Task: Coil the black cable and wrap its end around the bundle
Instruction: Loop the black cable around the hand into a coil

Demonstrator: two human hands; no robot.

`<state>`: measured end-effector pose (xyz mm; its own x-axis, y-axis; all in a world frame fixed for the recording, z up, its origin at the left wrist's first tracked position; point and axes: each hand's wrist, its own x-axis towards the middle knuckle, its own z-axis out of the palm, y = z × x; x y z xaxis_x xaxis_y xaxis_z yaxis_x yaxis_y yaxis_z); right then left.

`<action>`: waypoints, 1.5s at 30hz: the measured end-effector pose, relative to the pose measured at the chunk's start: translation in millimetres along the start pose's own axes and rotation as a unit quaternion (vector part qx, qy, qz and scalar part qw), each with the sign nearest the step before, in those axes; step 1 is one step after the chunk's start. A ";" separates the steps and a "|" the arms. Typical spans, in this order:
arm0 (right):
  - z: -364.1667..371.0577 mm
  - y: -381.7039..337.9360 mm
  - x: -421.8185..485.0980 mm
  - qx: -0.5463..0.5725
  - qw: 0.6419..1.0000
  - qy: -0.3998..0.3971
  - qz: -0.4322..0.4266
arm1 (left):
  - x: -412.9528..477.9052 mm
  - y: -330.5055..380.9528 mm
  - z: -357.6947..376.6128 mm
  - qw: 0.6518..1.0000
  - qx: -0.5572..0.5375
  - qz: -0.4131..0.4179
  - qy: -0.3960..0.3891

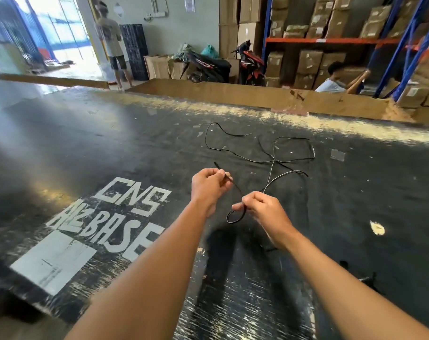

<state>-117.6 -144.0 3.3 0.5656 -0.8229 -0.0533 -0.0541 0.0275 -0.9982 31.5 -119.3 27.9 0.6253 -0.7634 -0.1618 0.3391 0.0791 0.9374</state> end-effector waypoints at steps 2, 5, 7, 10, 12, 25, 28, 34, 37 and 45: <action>-4.4 -6.2 -4.1 0.018 1.000 0.007 -0.011 | -7.2 2.7 0.0 0.997 -0.073 -0.020 -0.013; -7.8 -15.5 -10.3 0.024 1.000 0.013 -0.005 | -18.2 5.2 0.7 0.988 -0.150 -0.020 -0.023; -6.6 -20.4 -14.7 0.010 1.000 0.025 -0.014 | -23.6 4.0 0.5 0.986 -0.165 -0.007 -0.025; -2.9 -28.2 -19.7 0.005 0.997 0.066 -0.029 | -28.0 1.7 0.0 0.986 -0.162 0.004 -0.044; -0.4 -31.2 -19.2 0.014 0.994 0.103 -0.030 | -28.2 -0.6 0.0 0.985 -0.162 -0.001 -0.062; 31.6 -31.3 -12.4 0.072 0.973 0.217 -0.037 | -5.5 12.9 4.6 0.974 -0.140 -0.043 -0.170; 41.9 -30.6 -11.5 0.133 0.964 0.230 -0.014 | -0.6 14.6 8.9 0.973 -0.127 -0.043 -0.190; 53.9 -29.4 -8.4 0.154 0.958 0.242 -0.014 | 4.0 23.0 17.6 0.968 -0.118 -0.030 -0.218; 56.2 -29.0 -6.8 0.162 0.956 0.243 -0.020 | 5.4 25.5 21.3 0.969 -0.113 -0.023 -0.219; 61.2 -27.7 -6.1 0.203 0.947 0.248 -0.020 | 7.7 22.8 20.1 0.967 -0.084 -0.023 -0.239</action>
<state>-69.2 -105.0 29.5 0.0985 -0.9905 -0.0957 0.3367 0.1237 -0.9335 29.9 -136.3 54.2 0.2231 -0.9748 -0.0033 0.4936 0.1100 0.8627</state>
